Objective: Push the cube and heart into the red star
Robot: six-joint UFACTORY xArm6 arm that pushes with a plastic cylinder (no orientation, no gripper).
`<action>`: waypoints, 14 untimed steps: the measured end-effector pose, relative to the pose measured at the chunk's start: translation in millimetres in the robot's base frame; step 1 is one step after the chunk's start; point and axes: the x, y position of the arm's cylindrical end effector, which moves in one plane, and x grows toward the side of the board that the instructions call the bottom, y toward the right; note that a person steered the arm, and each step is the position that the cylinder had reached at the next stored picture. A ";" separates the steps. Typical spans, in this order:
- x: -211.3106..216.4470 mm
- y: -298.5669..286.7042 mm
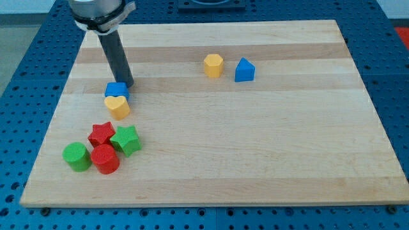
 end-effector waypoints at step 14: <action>-89.4 231.4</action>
